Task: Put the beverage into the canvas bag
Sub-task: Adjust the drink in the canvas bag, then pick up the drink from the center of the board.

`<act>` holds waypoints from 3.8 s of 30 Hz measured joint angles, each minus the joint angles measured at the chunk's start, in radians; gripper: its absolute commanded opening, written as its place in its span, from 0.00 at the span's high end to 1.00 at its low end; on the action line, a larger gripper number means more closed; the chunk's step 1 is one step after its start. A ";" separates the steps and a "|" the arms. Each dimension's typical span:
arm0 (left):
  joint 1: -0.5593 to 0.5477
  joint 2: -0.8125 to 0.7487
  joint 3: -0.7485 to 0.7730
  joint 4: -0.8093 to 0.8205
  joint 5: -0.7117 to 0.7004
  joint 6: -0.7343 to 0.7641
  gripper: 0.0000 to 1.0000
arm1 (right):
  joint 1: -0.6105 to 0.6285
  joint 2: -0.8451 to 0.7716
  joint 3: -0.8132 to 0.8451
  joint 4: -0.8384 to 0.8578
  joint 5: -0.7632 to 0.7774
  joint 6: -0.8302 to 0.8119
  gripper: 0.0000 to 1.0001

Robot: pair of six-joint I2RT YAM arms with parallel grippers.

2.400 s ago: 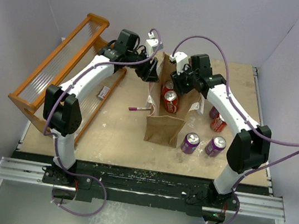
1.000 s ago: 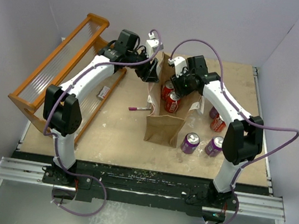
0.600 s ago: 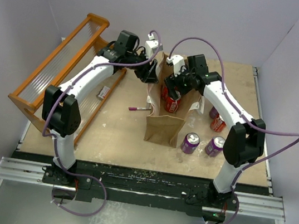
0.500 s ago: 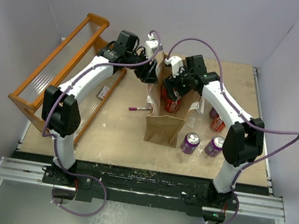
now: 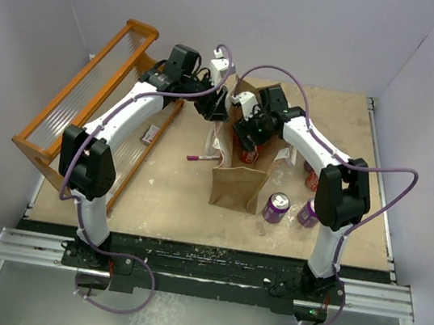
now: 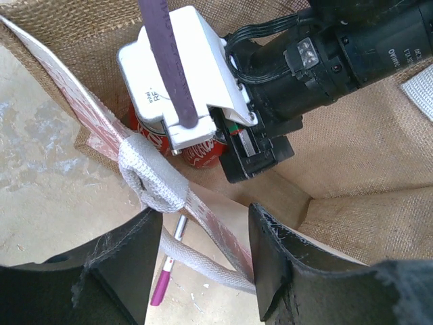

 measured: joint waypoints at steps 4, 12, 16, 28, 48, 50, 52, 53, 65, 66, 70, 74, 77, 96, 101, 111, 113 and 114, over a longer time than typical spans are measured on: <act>0.000 0.000 0.000 0.000 0.000 0.000 0.43 | 0.000 0.001 0.000 0.004 0.013 0.004 0.55; 0.000 0.000 0.000 0.000 0.027 0.003 0.48 | 0.003 0.007 0.015 -0.003 0.036 0.027 0.70; 0.000 -0.003 -0.014 0.000 0.058 0.010 0.53 | 0.005 0.020 0.032 -0.004 0.051 0.054 0.74; 0.000 -0.012 -0.034 -0.005 0.105 0.026 0.57 | 0.009 0.036 0.050 0.021 0.115 0.121 0.77; 0.000 -0.024 -0.048 -0.004 0.105 0.034 0.57 | -0.016 0.053 0.064 0.037 0.064 0.106 0.38; 0.000 -0.024 -0.049 -0.004 0.105 0.036 0.57 | -0.019 0.053 0.064 0.037 0.054 0.101 0.33; -0.001 -0.025 -0.049 -0.004 0.105 0.036 0.57 | -0.021 0.053 0.064 0.037 0.049 0.096 0.29; -0.001 -0.025 -0.049 -0.004 0.105 0.036 0.57 | -0.021 0.053 0.064 0.036 0.044 0.093 0.27; -0.002 -0.029 -0.049 -0.004 0.106 0.035 0.57 | -0.024 0.022 0.064 0.035 0.023 0.049 0.17; -0.003 -0.029 -0.049 -0.004 0.107 0.034 0.57 | -0.024 0.013 0.064 0.035 0.023 0.047 0.17; -0.005 -0.030 -0.049 -0.003 0.108 0.025 0.55 | -0.026 -0.021 0.064 0.034 0.012 0.041 0.17; -0.005 -0.031 -0.049 0.001 0.108 0.008 0.54 | -0.027 -0.078 0.065 0.017 -0.022 0.042 0.19; -0.005 -0.032 -0.049 0.006 0.108 -0.009 0.53 | -0.027 -0.149 0.065 0.002 -0.048 0.043 0.19; -0.005 -0.056 -0.049 0.050 0.101 -0.079 0.49 | -0.356 -0.618 -0.160 0.008 0.034 0.164 0.16; -0.005 -0.056 -0.049 0.053 0.100 -0.079 0.49 | -0.445 -0.546 -0.246 -0.012 0.064 0.179 0.12; -0.005 -0.056 -0.048 0.069 0.100 -0.080 0.50 | -0.484 -0.311 -0.246 -0.061 0.089 0.158 0.10; -0.005 -0.056 -0.048 0.070 0.100 -0.080 0.50 | -0.484 -0.283 -0.245 -0.071 0.096 0.154 0.10; -0.005 -0.056 -0.048 0.071 0.100 -0.080 0.50 | -0.484 -0.272 -0.243 -0.072 0.097 0.153 0.10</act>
